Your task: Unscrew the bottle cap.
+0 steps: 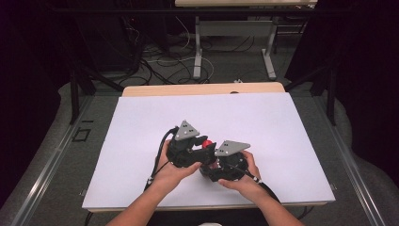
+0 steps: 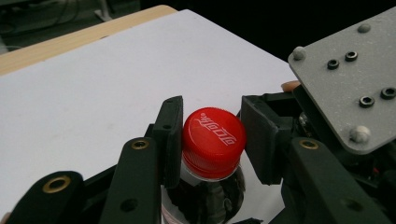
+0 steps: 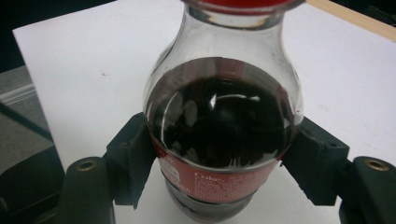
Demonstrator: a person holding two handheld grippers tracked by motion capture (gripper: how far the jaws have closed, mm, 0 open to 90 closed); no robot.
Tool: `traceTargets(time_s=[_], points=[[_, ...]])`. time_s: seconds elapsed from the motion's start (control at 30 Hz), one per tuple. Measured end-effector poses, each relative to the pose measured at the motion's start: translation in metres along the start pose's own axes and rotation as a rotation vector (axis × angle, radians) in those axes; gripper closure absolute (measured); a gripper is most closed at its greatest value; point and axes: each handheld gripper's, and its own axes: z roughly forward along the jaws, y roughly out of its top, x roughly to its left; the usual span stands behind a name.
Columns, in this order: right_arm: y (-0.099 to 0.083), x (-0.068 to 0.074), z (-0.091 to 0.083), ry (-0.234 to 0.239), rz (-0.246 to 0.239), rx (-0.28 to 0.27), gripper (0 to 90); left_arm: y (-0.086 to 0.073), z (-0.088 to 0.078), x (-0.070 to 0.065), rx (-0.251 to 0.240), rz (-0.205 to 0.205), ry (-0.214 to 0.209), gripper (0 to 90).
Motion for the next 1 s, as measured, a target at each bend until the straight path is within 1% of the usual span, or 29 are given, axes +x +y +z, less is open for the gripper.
traceTargets(time_s=[0.03, 0.07, 0.1, 0.13, 0.17, 0.2, 0.23, 0.27, 0.3, 0.33, 0.37, 0.4, 0.43, 0.47, 0.5, 0.53, 0.57, 0.63, 0.67, 0.7, 0.77, 0.8, 0.83, 0.87, 0.9, 0.93, 0.97, 1.0], points=[[0.0, 0.0, 0.0, 0.004, -0.005, 0.008, 30.3, 0.0, 0.0, 0.0, 0.009, -0.004, 0.002, 60.8], [-0.001, -0.001, 0.0, 0.009, -0.003, 0.011, 30.3, 0.0, 0.0, 0.001, 0.008, 0.008, -0.003, 60.3], [-0.001, -0.001, 0.0, 0.018, 0.006, 0.012, 30.3, 0.0, 0.0, 0.002, 0.001, 0.016, 0.008, 57.3], [-0.002, -0.002, 0.001, 0.021, 0.006, 0.003, 30.3, 0.001, -0.001, 0.004, 0.005, 0.03, -0.009, 51.7], [-0.002, -0.003, 0.001, 0.042, 0.017, 0.007, 30.3, 0.001, -0.002, 0.006, -0.005, 0.039, -0.024, 51.7], [-0.002, -0.004, 0.001, 0.048, 0.022, 0.003, 30.3, 0.002, -0.004, 0.009, -0.013, 0.04, -0.039, 48.8], [-0.002, -0.005, 0.0, 0.063, 0.025, 0.013, 30.3, 0.004, -0.007, 0.013, -0.017, 0.045, -0.054, 46.6], [-0.002, -0.006, 0.001, 0.07, 0.022, -0.001, 30.3, 0.005, -0.009, 0.017, -0.008, 0.051, -0.084, 45.6], [-0.002, -0.006, 0.0, 0.084, 0.029, 0.005, 30.3, 0.006, -0.011, 0.02, -0.002, 0.051, -0.115, 45.6], [-0.002, -0.007, 0.0, 0.093, 0.037, -0.001, 30.3, 0.007, -0.012, 0.023, -0.003, 0.054, -0.143, 45.7], [-0.001, -0.007, 0.0, 0.108, 0.041, -0.001, 30.3, 0.007, -0.014, 0.026, 0.006, 0.07, -0.166, 45.7], [-0.001, -0.007, 0.0, 0.118, 0.036, -0.003, 30.3, 0.008, -0.014, 0.027, 0.019, 0.077, -0.188, 45.7], [-0.001, -0.007, -0.001, 0.126, 0.036, 0.01, 30.3, 0.009, -0.015, 0.03, 0.034, 0.097, -0.215, 45.9], [-0.001, -0.006, -0.001, 0.129, 0.038, 0.001, 30.3, 0.008, -0.015, 0.03, 0.038, 0.103, -0.224, 46.7], [-0.001, -0.006, 0.0, 0.129, 0.029, -0.003, 30.3, 0.008, -0.016, 0.031, 0.052, 0.113, -0.234, 47.2], [-0.001, -0.005, 0.0, 0.131, 0.026, -0.002, 30.3, 0.008, -0.015, 0.031, 0.049, 0.12, -0.232, 48.1], [0.0, -0.005, 0.0, 0.131, 0.027, -0.002, 30.3, 0.008, -0.014, 0.031, 0.043, 0.136, -0.225, 50.2], [0.0, -0.005, -0.001, 0.142, 0.024, 0.01, 30.3, 0.008, -0.013, 0.032, 0.049, 0.142, -0.244, 51.1], [0.0, -0.005, 0.0, 0.142, 0.011, -0.004, 30.3, 0.008, -0.012, 0.033, 0.051, 0.151, -0.251, 51.4], [0.0, -0.004, 0.0, 0.14, 0.021, -0.001, 30.3, 0.008, -0.011, 0.034, 0.05, 0.154, -0.26, 51.4], [0.0, -0.003, -0.001, 0.149, 0.012, 0.001, 30.3, 0.007, -0.009, 0.035, 0.048, 0.137, -0.281, 52.6], [0.0, -0.002, -0.002, 0.153, 0.017, 0.017, 30.3, 0.007, -0.008, 0.036, 0.051, 0.146, -0.29, 52.6], [0.0, -0.001, -0.001, 0.147, 0.017, 0.005, 30.3, 0.007, -0.006, 0.034, 0.039, 0.139, -0.287, 52.9], [0.0, -0.001, 0.0, 0.152, 0.013, 0.006, 30.3, 0.007, -0.005, 0.035, 0.048, 0.152, -0.295, 53.6], [0.0, -0.001, 0.0, 0.152, 0.011, 0.004, 30.3, 0.007, -0.005, 0.034, 0.054, 0.152, -0.3, 55.4], [0.0, -0.001, -0.001, 0.162, 0.007, 0.022, 30.3, 0.007, -0.004, 0.033, 0.053, 0.156, -0.297, 56.7], [0.0, 0.0, 0.0, 0.159, 0.005, 0.013, 30.3, 0.007, -0.002, 0.033, 0.053, 0.169, -0.299, 57.5], [0.0, 0.0, 0.001, 0.155, 0.003, 0.009, 30.3, 0.007, -0.002, 0.031, 0.058, 0.157, -0.3, 59.5]])
